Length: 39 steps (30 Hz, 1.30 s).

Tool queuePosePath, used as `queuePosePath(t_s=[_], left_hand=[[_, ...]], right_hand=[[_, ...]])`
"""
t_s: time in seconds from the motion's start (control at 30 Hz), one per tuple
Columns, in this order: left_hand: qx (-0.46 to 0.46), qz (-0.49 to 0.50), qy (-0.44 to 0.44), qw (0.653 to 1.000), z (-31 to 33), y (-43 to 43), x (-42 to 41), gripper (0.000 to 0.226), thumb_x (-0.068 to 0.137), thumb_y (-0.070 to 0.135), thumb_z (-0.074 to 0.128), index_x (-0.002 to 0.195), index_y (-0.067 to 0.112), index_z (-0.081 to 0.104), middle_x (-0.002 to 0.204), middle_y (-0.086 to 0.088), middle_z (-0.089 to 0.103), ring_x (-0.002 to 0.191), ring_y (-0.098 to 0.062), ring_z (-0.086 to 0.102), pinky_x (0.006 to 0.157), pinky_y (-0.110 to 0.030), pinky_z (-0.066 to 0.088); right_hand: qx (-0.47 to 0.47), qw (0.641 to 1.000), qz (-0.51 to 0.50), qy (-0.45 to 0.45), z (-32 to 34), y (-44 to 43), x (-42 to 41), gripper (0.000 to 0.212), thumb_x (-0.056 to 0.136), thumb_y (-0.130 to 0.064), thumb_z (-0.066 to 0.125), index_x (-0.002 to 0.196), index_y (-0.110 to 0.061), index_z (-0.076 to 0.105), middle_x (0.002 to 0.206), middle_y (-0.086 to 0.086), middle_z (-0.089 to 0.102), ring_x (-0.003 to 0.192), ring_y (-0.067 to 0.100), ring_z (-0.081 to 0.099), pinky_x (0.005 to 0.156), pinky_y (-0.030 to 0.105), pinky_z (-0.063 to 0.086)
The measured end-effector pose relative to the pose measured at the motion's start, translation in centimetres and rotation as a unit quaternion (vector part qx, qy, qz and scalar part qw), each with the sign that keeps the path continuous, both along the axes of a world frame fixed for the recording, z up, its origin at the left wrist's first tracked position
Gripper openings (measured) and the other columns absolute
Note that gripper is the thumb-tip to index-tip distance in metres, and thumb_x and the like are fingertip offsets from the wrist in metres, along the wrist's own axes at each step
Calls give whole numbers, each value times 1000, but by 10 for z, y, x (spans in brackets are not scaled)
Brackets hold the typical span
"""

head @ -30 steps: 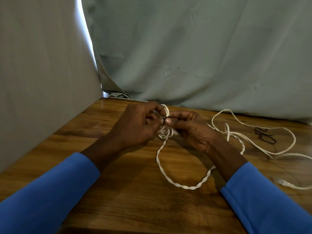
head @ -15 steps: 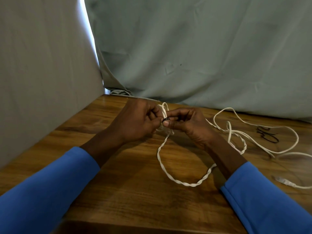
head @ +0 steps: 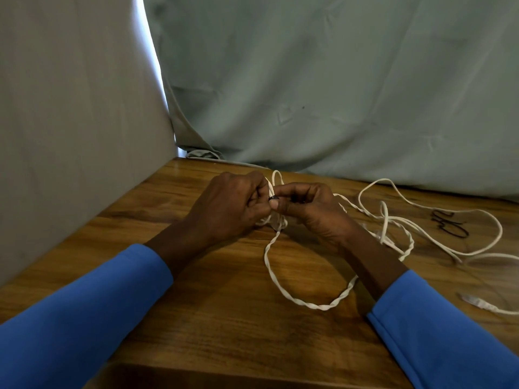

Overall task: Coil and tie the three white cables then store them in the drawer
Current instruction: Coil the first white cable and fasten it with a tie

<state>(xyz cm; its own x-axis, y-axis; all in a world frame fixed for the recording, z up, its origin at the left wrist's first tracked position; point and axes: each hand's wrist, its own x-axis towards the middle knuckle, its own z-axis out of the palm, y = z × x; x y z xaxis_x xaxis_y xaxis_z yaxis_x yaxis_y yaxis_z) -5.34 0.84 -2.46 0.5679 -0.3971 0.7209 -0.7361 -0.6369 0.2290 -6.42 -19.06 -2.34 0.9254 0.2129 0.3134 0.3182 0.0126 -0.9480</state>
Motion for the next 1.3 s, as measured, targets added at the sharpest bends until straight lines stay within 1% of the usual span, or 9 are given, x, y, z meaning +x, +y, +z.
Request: queuePosePath(t_s=[0.17,0.3,0.4,0.57,0.77,0.93,1.03,1.17,1.3], left_hand=[[-46,-13,35,998,2,6,6,18,77,43,60,80,25,61,62,11,58,60,-3,56,53,-12,34],[-96,-14,68,993,-1,6,11,7,79,22,70,76,21,64,59,7,60,56,-7,56,52,-13,37],[-131,-15,83,988,-2,4,15,12,83,12,71,76,19,65,57,6,60,52,-7,55,51,-17,39],[-157,-22,105,982,-1,3,15,13,86,6,70,77,14,66,58,8,60,52,-3,55,52,-15,39],[-161,-49,147,975,-6,5,15,14,92,9,67,85,21,66,68,5,64,59,-11,61,58,-30,49],[-170,-74,108,977,-8,4,14,22,90,18,78,110,22,71,83,4,67,70,-21,64,61,-33,53],[-180,-75,80,977,-7,2,11,20,86,20,83,104,19,76,82,5,71,68,-17,67,59,-27,55],[-169,-88,68,979,-5,3,11,18,82,11,85,97,19,79,81,6,74,70,-8,68,62,-14,50],[-138,-55,36,988,-5,5,16,19,79,20,89,95,21,78,85,10,70,71,-9,63,62,-13,43]], right_hand=[[58,996,55,36,1,6,-2,33,88,11,68,121,10,67,100,17,78,86,21,77,71,26,61],[15,998,-22,-55,-1,14,-4,26,88,11,70,112,1,73,94,7,80,86,13,76,72,21,59],[-14,992,-68,-109,-3,17,-2,22,89,7,72,109,-3,75,102,11,78,92,14,74,81,24,60],[-51,984,-77,-150,-2,15,-2,20,90,4,73,98,-15,77,95,2,79,93,16,75,86,31,62],[-10,984,-123,-126,-4,5,5,16,88,3,75,95,-11,78,97,8,79,93,18,76,86,30,61],[22,988,-104,-113,-4,6,2,15,88,6,73,96,-7,78,96,11,79,91,18,75,80,26,60],[16,987,-91,-129,-3,7,1,17,88,7,74,94,-9,78,97,11,78,91,18,75,80,25,60],[18,989,-83,-122,-3,7,2,17,88,7,73,94,-8,77,94,6,79,89,14,75,79,24,59],[30,993,-59,-97,-3,5,5,17,88,10,71,97,-3,76,92,3,79,88,12,75,76,22,58]])
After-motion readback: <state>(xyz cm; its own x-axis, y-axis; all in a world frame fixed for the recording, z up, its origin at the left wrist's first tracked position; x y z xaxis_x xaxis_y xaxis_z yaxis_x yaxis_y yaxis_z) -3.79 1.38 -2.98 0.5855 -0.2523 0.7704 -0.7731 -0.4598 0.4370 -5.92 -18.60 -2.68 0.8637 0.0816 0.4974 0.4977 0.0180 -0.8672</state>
